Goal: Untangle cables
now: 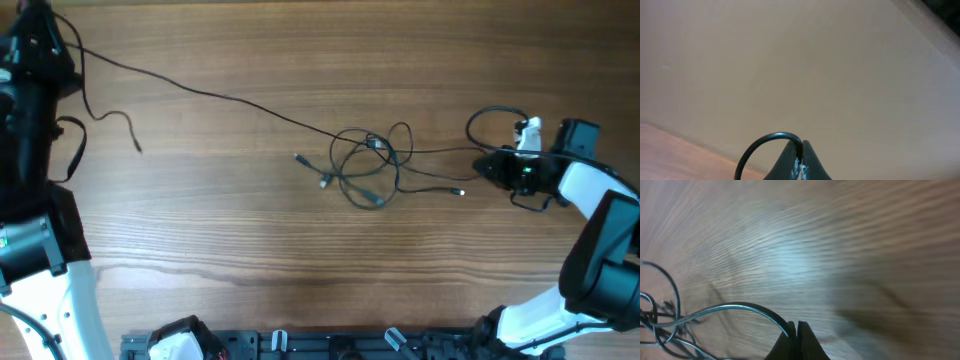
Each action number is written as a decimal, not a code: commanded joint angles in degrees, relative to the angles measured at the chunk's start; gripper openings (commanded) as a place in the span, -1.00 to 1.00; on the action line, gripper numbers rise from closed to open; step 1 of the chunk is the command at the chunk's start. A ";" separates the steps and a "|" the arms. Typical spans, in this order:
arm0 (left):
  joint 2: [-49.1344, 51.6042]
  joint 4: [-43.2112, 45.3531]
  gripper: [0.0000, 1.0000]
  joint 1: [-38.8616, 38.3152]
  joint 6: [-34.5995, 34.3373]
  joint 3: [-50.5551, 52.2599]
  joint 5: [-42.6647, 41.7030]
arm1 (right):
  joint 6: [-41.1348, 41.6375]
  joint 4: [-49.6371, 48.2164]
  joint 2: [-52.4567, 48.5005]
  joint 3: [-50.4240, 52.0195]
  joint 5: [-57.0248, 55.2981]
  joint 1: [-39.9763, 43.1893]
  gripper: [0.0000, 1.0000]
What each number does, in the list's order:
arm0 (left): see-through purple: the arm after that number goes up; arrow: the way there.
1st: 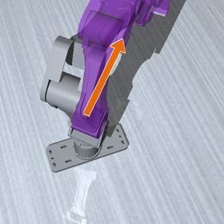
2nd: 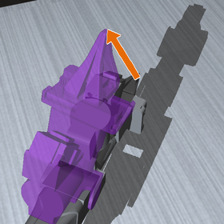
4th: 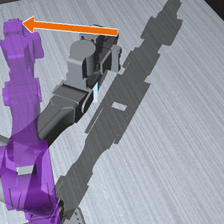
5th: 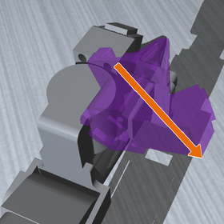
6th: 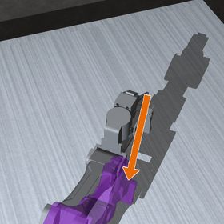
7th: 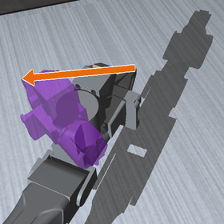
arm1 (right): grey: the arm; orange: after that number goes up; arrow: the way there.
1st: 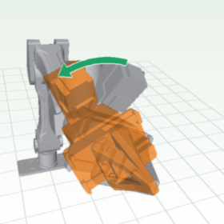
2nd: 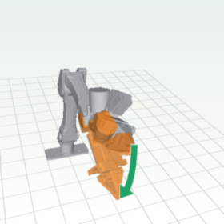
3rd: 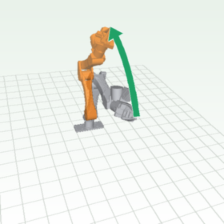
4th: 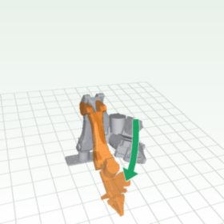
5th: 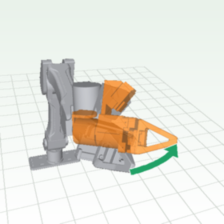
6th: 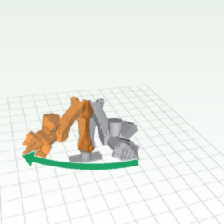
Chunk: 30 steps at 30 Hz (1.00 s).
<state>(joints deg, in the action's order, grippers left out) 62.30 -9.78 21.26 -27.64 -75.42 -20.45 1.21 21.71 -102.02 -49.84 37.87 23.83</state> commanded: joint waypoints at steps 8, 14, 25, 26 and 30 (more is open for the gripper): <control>1.25 -22.25 -0.92 5.51 25.20 -0.76 8.31 | -0.96 -0.26 -0.94 0.07 4.72 3.08 -0.92; 1.36 -39.80 -0.92 5.49 44.85 -0.76 -23.39 | 0.37 -2.29 -0.94 0.07 11.89 3.08 -0.92; -3.80 -43.80 -0.92 7.58 45.22 -0.79 -4.04 | 13.73 -11.21 -0.94 0.07 8.26 3.26 -0.92; -4.35 -45.16 -0.92 7.58 45.20 -0.79 -0.52 | 18.78 -14.16 -0.94 0.07 8.33 3.26 -0.92; -4.68 -47.23 -0.92 7.58 41.11 -0.79 10.32 | 36.02 -35.52 -0.94 0.07 19.39 3.37 -0.92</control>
<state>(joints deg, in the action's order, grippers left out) 58.00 -56.90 28.51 16.67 -75.72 -20.86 24.16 -5.89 -102.13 -49.01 49.45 26.83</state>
